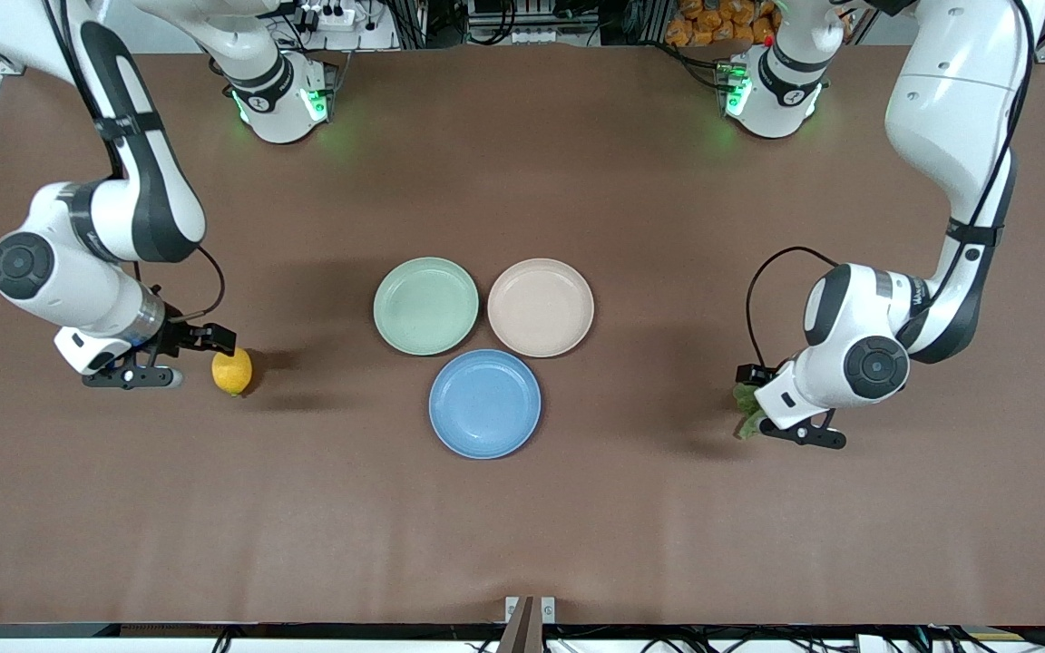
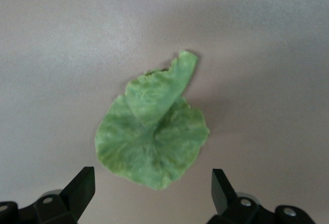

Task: Place lemon and lettuce in plates
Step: 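Grasp the lettuce with the left gripper while the right gripper grasps the lemon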

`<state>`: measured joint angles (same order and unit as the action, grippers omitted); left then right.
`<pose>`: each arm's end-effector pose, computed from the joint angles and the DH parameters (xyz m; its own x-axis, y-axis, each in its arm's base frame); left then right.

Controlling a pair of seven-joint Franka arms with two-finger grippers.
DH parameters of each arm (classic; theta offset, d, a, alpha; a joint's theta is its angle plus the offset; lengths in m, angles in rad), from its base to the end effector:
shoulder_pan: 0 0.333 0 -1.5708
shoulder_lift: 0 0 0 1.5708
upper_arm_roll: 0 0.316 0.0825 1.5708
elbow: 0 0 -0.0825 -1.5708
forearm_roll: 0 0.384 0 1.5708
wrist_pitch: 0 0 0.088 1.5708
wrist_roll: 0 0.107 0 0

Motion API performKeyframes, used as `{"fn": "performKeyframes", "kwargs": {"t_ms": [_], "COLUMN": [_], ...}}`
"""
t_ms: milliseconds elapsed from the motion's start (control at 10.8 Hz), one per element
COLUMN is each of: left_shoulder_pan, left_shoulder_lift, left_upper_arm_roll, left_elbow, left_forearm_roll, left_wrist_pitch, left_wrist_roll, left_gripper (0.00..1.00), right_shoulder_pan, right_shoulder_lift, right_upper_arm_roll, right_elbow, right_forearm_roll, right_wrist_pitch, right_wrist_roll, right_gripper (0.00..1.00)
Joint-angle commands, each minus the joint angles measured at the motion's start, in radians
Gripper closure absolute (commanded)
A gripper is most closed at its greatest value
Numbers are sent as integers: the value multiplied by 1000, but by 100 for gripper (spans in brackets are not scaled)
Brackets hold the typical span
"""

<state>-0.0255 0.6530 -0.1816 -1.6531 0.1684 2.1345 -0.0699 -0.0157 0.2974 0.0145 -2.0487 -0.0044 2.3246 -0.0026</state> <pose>0.6569 -0.1179 0.2226 0.9663 -0.2046 -0.1562 -0.2113 -0.9770 -0.0272 0.5892 -0.0010 0.2923 0.9998 0.0039 -0.0215 0.0038 -1.0000 -0.0012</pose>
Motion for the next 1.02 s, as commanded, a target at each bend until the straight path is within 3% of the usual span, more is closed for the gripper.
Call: {"fn": "performKeyframes", "kwargs": {"t_ms": [0, 279, 464, 557, 650, 743, 836, 929], "left_shoulder_pan": [3, 1, 1, 1, 1, 2, 4, 10], "left_shoulder_lift": [33, 56, 80, 85, 91, 100, 100, 99], "left_upper_arm_roll": [4, 4, 5, 5, 5, 5, 5, 5], "left_elbow": [10, 13, 13, 13, 13, 15, 15, 15], "left_forearm_roll": [28, 26, 26, 26, 26, 25, 14, 19], "left_wrist_pitch": [60, 88, 122, 133, 134, 140, 153, 153], "left_wrist_roll": [7, 7, 7, 7, 7, 7, 6, 7], "left_gripper": [0, 0, 0, 0, 0, 0, 64, 100], "right_shoulder_pan": [-13, -13, -15, -17, -21, -26, -29, -33], "right_shoulder_lift": [86, 141, 154, 154, 155, 158, 160, 160], "right_upper_arm_roll": [8, 8, 8, 8, 7, 7, 7, 7], "right_elbow": [-25, -76, -88, -90, -90, -90, -88, -87], "right_forearm_roll": [14, 14, 12, 6, 3, 1, 1, 1], "right_wrist_pitch": [114, 266, 292, 291, 291, 289, 283, 280], "right_wrist_roll": [-24, -24, -24, -25, -25, -25, -25, -25], "right_gripper": [0, 0, 0, 10, 41, 66, 84, 94]}}
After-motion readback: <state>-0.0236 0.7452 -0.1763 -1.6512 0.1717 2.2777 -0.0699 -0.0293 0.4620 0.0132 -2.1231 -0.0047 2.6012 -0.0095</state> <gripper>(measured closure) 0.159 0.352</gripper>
